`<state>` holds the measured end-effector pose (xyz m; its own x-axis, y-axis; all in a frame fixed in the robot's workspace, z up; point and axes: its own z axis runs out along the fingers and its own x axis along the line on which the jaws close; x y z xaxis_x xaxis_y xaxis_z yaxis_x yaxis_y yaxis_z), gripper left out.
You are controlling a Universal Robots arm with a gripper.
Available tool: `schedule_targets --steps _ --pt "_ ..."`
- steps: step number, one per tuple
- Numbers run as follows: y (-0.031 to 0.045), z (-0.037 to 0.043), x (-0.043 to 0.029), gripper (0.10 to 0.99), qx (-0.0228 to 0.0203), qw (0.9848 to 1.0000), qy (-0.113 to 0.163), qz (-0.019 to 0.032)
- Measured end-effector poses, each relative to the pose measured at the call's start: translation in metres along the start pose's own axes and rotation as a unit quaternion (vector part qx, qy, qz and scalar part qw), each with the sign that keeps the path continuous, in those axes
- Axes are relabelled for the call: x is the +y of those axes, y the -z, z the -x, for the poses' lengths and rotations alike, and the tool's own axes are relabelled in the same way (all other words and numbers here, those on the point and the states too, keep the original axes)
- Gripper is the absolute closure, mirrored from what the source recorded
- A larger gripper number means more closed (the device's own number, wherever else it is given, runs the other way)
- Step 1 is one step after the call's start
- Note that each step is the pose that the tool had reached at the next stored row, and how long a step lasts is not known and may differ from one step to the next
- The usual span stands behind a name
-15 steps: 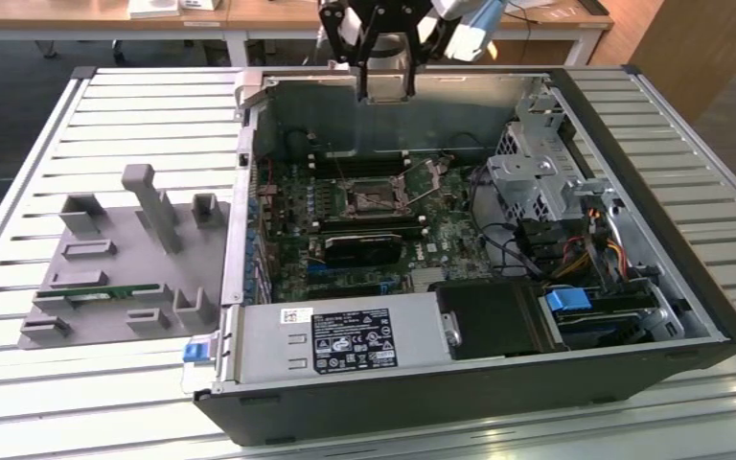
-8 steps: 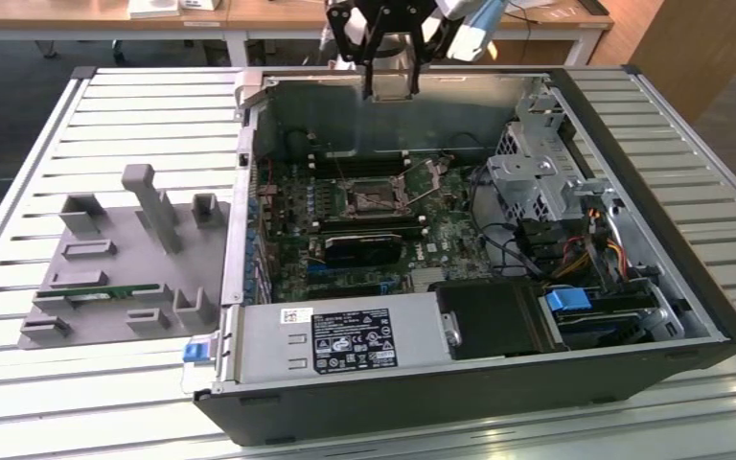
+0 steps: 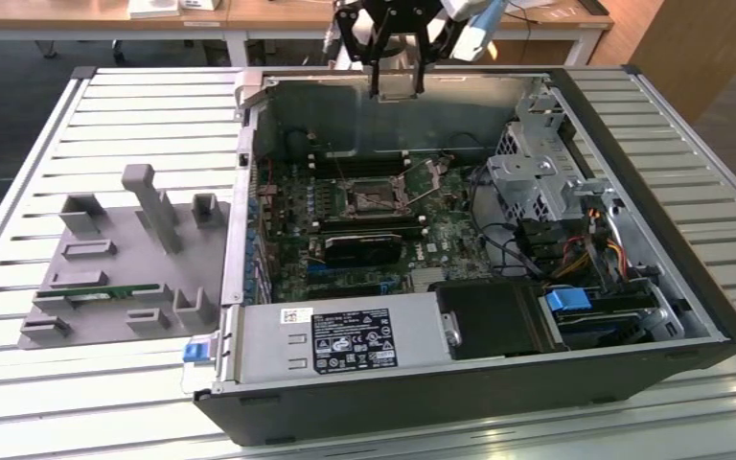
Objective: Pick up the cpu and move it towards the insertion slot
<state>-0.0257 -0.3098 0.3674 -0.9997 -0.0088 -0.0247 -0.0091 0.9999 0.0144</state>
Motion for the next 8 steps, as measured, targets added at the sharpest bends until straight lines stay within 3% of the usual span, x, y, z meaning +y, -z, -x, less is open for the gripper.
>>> schedule_targets --steps 8 --pt "-0.0001 0.0001 0.0017 0.545 0.0000 1.0000 0.000 0.0001"
